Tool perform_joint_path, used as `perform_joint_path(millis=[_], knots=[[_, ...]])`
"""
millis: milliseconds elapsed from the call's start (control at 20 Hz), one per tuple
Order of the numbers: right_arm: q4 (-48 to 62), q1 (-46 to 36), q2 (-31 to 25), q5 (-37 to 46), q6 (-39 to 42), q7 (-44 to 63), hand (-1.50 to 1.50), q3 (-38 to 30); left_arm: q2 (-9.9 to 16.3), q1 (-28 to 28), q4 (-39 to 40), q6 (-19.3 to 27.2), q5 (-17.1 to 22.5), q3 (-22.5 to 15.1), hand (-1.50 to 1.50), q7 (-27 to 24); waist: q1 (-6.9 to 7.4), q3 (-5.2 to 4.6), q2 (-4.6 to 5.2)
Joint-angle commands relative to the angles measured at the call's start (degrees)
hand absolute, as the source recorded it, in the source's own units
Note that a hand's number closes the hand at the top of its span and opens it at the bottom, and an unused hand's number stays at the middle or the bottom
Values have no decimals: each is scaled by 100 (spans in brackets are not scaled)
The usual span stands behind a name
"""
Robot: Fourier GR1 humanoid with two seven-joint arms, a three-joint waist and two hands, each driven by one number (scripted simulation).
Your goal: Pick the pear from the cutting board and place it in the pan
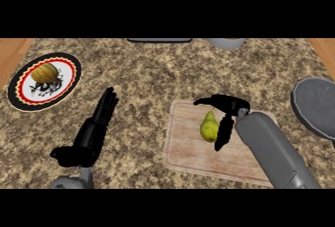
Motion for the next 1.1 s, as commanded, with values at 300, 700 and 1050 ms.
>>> perform_joint_path(millis=[300,700,1050], knots=[[392,158,89,825,-239,-917,150,581,-40,477,-419,-8,-171,-203,0,36,44,47,83],[533,136,133,1279,-1260,-1429,150,235,43,-70,-150,-145,-36,219,0,242,6,46,86],[-240,109,-74,1501,-2696,-98,150,-599,-38,428,-262,-122,-133,32,0,-18,-69,45,30]])
